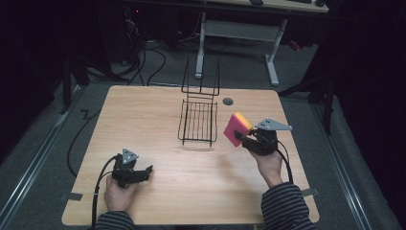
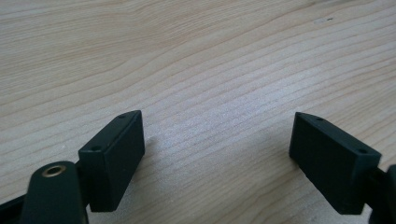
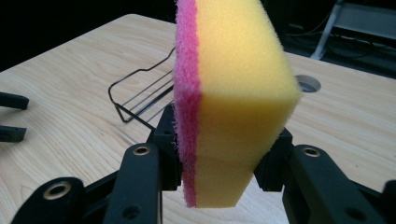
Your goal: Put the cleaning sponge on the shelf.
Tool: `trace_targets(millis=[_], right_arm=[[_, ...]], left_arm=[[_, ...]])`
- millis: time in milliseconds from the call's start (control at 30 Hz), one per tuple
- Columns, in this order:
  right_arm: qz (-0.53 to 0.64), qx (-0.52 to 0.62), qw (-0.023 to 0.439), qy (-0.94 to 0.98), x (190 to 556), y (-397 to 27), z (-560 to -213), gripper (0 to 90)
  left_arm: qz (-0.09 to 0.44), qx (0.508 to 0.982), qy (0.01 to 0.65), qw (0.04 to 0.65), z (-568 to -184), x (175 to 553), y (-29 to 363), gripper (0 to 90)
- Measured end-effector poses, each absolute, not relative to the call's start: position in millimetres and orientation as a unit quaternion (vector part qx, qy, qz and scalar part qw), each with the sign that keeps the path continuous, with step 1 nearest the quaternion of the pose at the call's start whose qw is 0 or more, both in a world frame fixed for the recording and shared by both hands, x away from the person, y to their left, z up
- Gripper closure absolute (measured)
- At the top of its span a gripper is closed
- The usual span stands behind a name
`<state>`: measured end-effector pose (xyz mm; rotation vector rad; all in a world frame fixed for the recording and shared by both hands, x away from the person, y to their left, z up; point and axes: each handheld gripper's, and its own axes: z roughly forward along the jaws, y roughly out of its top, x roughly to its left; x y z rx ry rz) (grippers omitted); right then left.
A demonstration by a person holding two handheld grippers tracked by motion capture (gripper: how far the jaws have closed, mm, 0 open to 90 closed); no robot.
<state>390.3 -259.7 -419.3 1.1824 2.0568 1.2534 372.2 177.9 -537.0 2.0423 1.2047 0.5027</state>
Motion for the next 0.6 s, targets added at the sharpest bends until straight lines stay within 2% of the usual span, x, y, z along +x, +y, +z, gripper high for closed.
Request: trace_targets(millis=[600], right_arm=[[0.454,0.406,0.221,0.761,400,-235,-415,61.0]], left_arm=[[0.195,0.789,0.465,0.351,-537,372,178,18.6]])
